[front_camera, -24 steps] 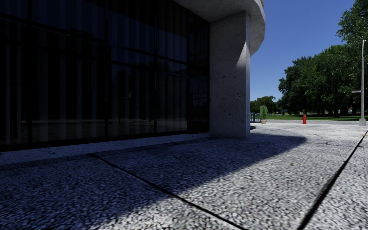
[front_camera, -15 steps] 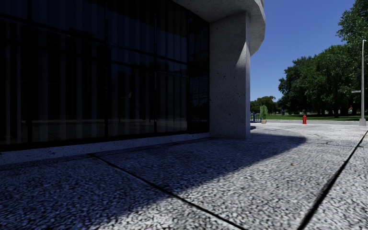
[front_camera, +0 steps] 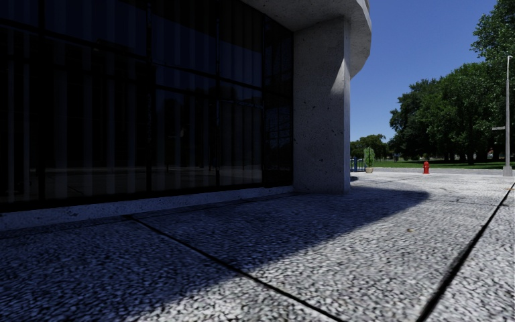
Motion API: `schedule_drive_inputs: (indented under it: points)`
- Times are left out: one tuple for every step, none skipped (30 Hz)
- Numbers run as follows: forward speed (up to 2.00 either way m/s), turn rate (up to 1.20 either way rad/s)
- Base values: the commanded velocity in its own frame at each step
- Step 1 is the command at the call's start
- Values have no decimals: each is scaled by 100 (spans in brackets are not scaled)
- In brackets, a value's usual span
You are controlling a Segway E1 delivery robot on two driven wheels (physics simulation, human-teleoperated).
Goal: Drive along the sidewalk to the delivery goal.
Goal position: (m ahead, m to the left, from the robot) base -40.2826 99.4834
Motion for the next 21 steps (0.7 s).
schedule_drive_inputs:
  points:
    - [0,0]
    - [0,0]
    - [0,0]
    - [0,0]
    - [0,0]
    - [0,0]
    - [0,-3]
    - [0,-5]
    - [0,-7]
    - [0,-7]
    - [0,-8]
    - [33,-10]
    - [76,-15]
    - [99,-26]
    - [99,-26]
    - [105,-43]
    - [116,-50]
    - [140,-51]
    - [200,-51]
    - [200,-51]
    - [200,-51]
